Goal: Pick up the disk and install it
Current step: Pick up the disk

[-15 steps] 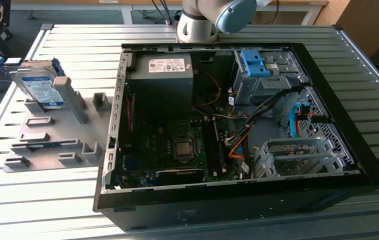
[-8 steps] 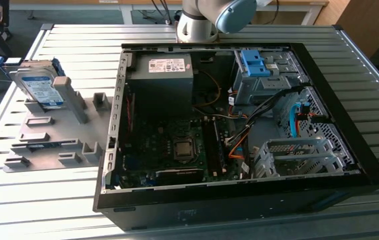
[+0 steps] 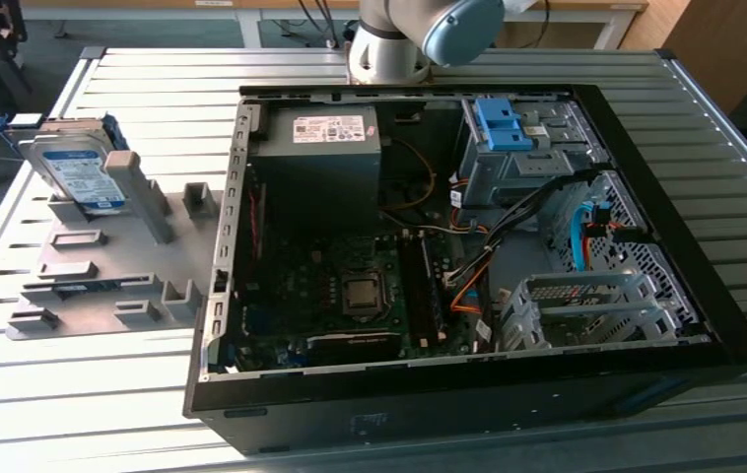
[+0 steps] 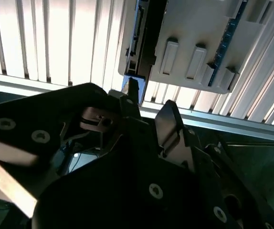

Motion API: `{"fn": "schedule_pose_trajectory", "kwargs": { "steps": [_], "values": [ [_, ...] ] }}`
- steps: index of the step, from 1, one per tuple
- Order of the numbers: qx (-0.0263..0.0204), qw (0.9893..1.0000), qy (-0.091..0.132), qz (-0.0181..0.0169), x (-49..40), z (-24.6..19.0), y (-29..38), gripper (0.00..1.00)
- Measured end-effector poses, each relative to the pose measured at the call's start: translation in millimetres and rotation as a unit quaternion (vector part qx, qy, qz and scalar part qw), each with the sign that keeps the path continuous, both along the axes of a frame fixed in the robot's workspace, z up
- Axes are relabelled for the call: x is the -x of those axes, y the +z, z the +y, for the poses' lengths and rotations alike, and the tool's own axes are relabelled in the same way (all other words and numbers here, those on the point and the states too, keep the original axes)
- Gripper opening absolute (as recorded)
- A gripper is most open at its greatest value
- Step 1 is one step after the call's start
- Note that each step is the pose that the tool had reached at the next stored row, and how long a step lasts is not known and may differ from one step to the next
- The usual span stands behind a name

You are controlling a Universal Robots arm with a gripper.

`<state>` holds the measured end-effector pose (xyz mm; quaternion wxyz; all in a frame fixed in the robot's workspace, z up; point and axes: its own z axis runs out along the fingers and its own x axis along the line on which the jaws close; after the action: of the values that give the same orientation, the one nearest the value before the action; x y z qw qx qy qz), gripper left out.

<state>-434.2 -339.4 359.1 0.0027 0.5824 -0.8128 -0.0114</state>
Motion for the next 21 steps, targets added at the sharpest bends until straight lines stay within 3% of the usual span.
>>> {"fn": "schedule_pose_trajectory", "kwargs": {
  "steps": [1,3,4,6,12,15,19,21],
  "values": [
    [-0.0004,1.0,0.005,-0.0001,0.1,0.0,-0.8,0.47],
    [-0.0005,0.9997,0.023,0.0001,0.1,0.0,-2.1,0.47],
    [-0.0005,0.9995,0.032,0.0,0.1,0.0,-3.0,0.53],
    [-0.0005,0.9987,0.05,0.0,0.1,0.0,-4.8,0.53],
    [-0.0027,0.9958,0.092,-0.0001,0.2,0.2,-11.7,0.53],
    [-0.0029,0.9933,0.115,-0.0001,0.3,0.1,-16.7,0.53],
    [-0.0024,0.9931,0.117,-0.0019,5.5,2.0,-23.5,0.53],
    [-0.0019,0.9931,0.117,-0.0045,7.2,4.6,-25.7,0.53]
  ]
}}
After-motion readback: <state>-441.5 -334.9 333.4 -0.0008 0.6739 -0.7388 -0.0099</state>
